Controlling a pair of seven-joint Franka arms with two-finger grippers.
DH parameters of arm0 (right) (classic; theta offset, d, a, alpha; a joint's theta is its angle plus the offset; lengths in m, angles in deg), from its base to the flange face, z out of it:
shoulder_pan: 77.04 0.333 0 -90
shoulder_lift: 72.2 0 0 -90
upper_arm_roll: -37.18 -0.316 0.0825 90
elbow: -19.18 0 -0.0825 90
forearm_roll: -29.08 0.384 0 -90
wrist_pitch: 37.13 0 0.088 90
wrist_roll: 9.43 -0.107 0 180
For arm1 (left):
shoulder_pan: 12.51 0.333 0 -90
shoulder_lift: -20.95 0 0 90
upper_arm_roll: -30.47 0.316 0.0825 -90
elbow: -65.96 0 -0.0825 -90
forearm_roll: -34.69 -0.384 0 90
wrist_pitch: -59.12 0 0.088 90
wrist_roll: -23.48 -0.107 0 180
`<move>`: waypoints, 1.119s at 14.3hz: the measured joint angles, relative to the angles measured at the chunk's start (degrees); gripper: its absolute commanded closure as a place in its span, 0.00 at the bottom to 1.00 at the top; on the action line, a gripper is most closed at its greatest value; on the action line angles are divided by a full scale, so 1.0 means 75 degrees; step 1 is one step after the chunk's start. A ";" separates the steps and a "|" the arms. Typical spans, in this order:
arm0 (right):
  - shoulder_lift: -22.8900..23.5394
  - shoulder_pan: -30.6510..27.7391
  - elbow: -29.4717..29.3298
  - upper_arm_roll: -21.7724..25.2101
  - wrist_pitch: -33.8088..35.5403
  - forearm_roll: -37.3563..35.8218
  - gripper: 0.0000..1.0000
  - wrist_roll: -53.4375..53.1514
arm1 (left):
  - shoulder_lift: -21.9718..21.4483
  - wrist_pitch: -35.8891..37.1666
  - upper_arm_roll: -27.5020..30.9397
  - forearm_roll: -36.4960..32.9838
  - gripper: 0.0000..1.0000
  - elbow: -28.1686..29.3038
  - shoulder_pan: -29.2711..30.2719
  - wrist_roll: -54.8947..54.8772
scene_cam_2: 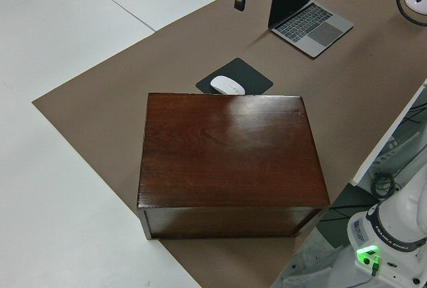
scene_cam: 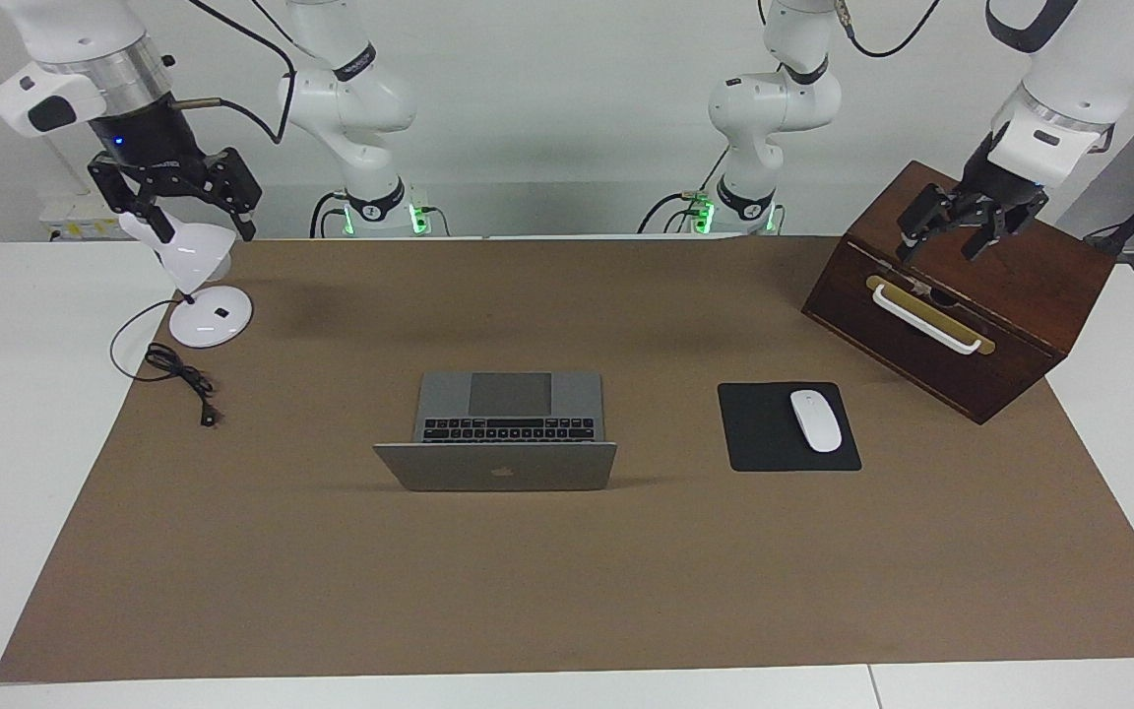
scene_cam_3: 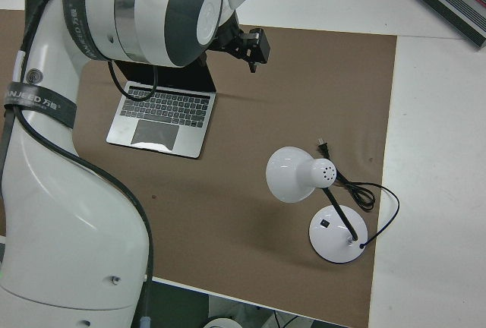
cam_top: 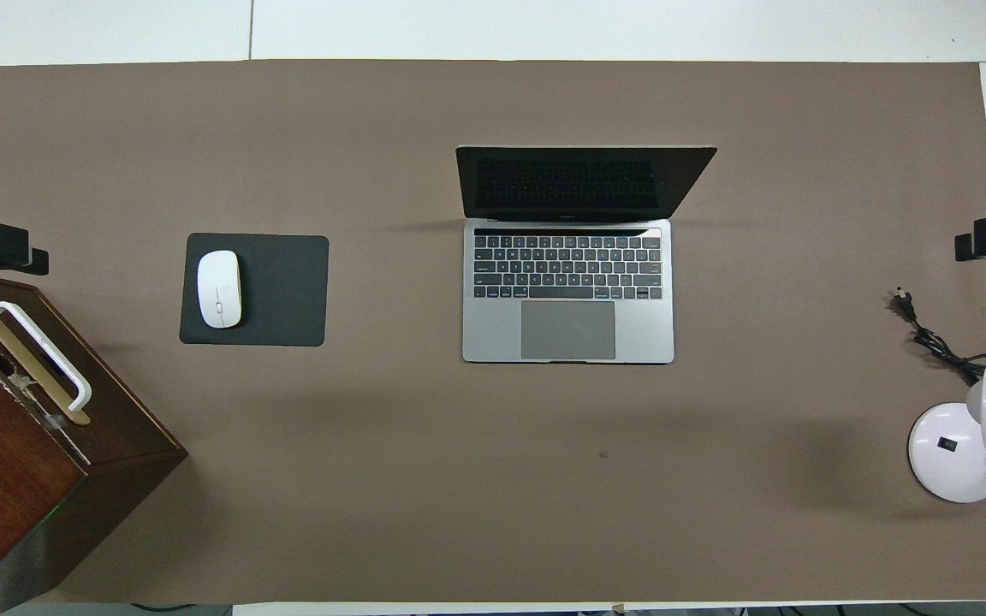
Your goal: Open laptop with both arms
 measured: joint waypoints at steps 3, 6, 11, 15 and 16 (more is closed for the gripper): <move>0.0062 0.0000 -0.0016 0.0000 0.0001 0.0000 0.00 0.0000 | 0.0000 0.0001 0.0000 0.0000 0.00 0.0000 0.0000 0.0011; 0.0065 0.0000 -0.0016 0.0000 0.0022 0.0000 0.00 0.0000 | 0.0000 0.0033 0.0000 -0.0011 0.00 0.0005 0.0000 0.0020; 0.0065 -0.0007 -0.0017 0.0005 0.0115 0.0000 0.00 0.0000 | 0.0000 0.0028 -0.0024 -0.0048 0.00 0.0008 -0.0004 0.0021; 0.0065 -0.0011 -0.0004 0.0011 0.0141 -0.0120 0.00 0.0000 | 0.0000 0.0019 -0.0058 -0.0068 0.00 0.0008 -0.0012 0.0020; 0.0065 -0.0011 0.0006 0.0011 0.0146 -0.0200 0.00 0.0000 | 0.0000 0.0012 -0.0066 -0.0122 0.00 0.0008 -0.0016 0.0014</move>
